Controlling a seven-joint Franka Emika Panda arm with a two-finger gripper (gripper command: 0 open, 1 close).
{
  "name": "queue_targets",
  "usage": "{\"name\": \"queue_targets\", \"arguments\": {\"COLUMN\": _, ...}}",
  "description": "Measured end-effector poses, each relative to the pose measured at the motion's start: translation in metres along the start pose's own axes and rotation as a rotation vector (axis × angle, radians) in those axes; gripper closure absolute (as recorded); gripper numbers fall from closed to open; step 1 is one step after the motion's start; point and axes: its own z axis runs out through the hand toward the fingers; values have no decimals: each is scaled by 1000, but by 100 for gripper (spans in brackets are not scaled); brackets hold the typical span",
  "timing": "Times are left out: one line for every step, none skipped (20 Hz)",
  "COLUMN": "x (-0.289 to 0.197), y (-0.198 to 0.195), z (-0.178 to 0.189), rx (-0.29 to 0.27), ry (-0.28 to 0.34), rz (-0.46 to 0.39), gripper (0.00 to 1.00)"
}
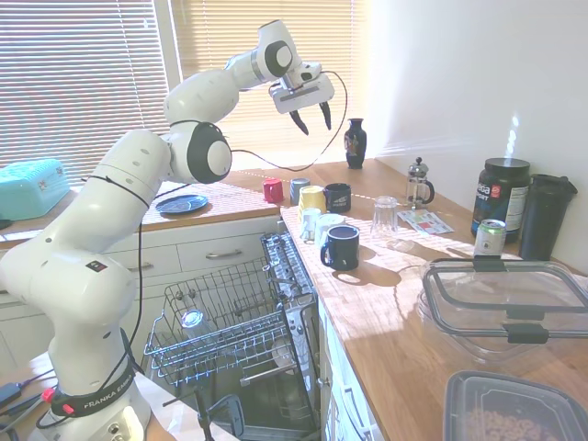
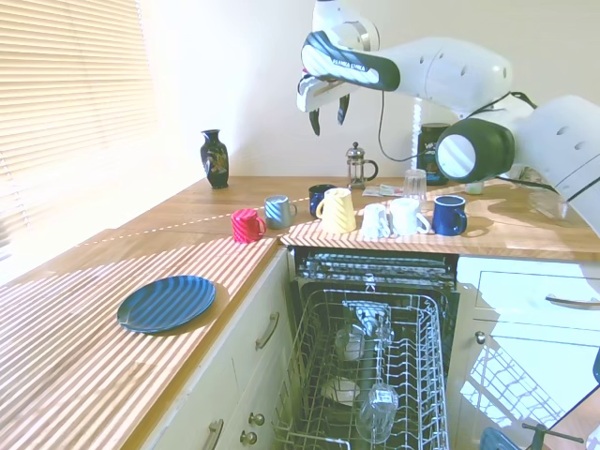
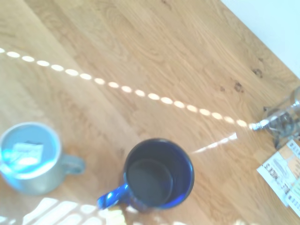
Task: Remove a mug cup out of the dishwasher
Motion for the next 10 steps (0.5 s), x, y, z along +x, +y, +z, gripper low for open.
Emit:
{"name": "queue_targets", "arguments": {"x": -1, "y": 1, "z": -7, "rx": -3, "ry": -6, "rz": 1, "gripper": 0}}
{"name": "queue_targets", "arguments": {"x": -1, "y": 2, "z": -11, "rx": -7, "ry": -11, "rz": 2, "gripper": 0}}
{"name": "queue_targets", "arguments": {"x": -2, "y": 4, "z": -12, "rx": -11, "ry": -18, "rz": 4, "gripper": 0}}
{"name": "queue_targets", "arguments": {"x": -2, "y": 5, "z": -11, "rx": -15, "ry": -26, "rz": 7, "gripper": 0}}
{"name": "queue_targets", "arguments": {"x": -1, "y": 6, "z": -9, "rx": -18, "ry": -31, "rz": 11, "gripper": 0}}
{"name": "queue_targets", "arguments": {"x": -1, "y": 8, "z": -8, "rx": -20, "ry": -37, "rz": 14, "gripper": 0}}
{"name": "queue_targets", "arguments": {"x": 0, "y": 10, "z": -7, "rx": -21, "ry": -41, "rz": 18, "gripper": 0}}
{"name": "queue_targets", "arguments": {"x": 2, "y": 11, "z": -7, "rx": -23, "ry": -41, "rz": 21, "gripper": 0}}
{"name": "queue_targets", "arguments": {"x": 3, "y": 13, "z": -8, "rx": -23, "ry": -41, "rz": 24, "gripper": 0}}
{"name": "queue_targets", "arguments": {"x": 4, "y": 14, "z": -8, "rx": -23, "ry": -42, "rz": 27, "gripper": 0}}
